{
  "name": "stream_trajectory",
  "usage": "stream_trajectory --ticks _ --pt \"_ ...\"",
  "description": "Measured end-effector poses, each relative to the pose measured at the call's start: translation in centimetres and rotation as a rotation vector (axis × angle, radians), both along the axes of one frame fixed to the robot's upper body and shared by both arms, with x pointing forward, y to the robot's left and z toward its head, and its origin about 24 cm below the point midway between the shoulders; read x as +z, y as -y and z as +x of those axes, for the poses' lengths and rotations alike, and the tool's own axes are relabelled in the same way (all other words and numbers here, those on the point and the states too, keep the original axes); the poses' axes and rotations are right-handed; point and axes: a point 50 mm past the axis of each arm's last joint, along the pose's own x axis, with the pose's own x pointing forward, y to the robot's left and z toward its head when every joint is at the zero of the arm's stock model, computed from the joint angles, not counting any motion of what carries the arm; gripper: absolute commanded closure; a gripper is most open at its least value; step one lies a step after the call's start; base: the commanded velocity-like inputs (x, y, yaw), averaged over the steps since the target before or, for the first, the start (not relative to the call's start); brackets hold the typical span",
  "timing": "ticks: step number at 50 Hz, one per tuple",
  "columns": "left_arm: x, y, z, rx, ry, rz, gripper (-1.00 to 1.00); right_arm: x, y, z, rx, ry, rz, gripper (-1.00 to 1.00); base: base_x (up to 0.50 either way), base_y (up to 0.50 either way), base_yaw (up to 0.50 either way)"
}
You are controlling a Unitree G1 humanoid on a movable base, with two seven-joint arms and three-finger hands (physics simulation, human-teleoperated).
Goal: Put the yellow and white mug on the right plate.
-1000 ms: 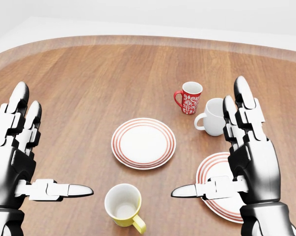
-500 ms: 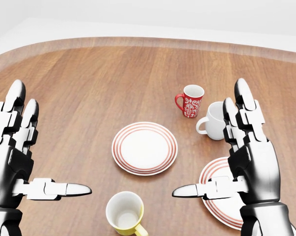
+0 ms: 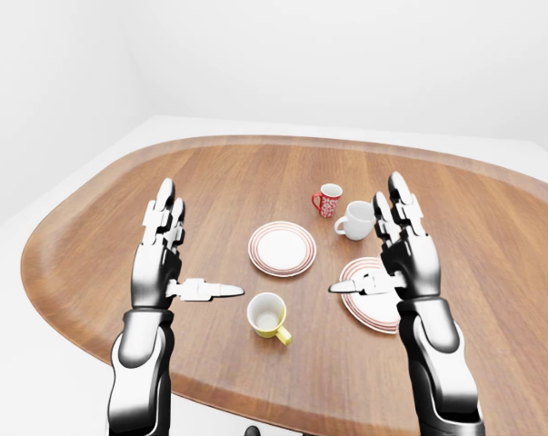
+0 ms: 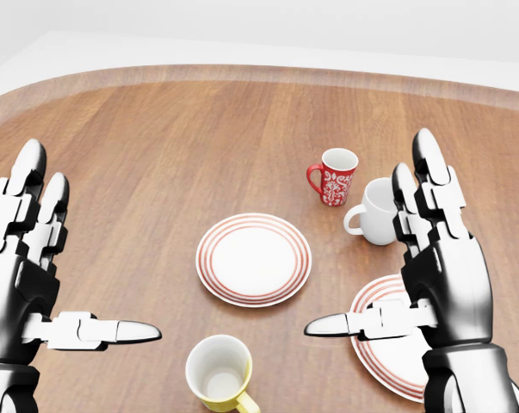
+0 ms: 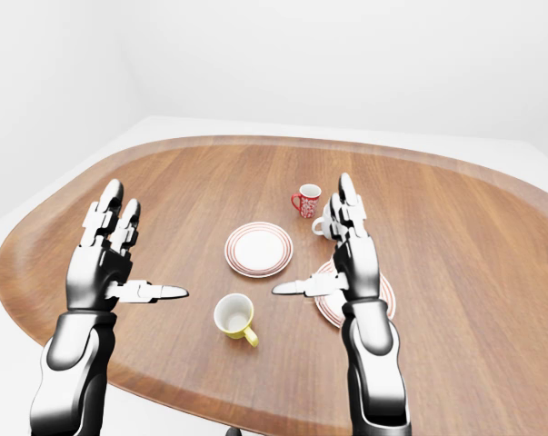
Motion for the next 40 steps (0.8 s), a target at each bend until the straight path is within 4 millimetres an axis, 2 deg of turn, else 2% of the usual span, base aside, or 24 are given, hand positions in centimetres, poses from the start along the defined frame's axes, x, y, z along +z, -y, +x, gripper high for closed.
stream_trajectory --ticks 8,22,40 --pt "0.2 0.0 0.0 -0.001 0.008 0.000 -0.97 0.3 0.4 0.9 0.000 0.007 -0.036 -1.00 0.00 0.00 0.00" --pt "0.8 -0.8 0.2 0.016 0.033 -0.003 -0.97 2.3 0.6 2.9 -0.001 0.071 -0.147 -1.00 0.00 0.00 0.00" --pt "2.0 -2.8 1.0 0.066 0.076 -0.004 -0.97 4.7 -1.0 4.5 0.050 0.144 -0.316 -1.00 0.00 0.00 0.00"
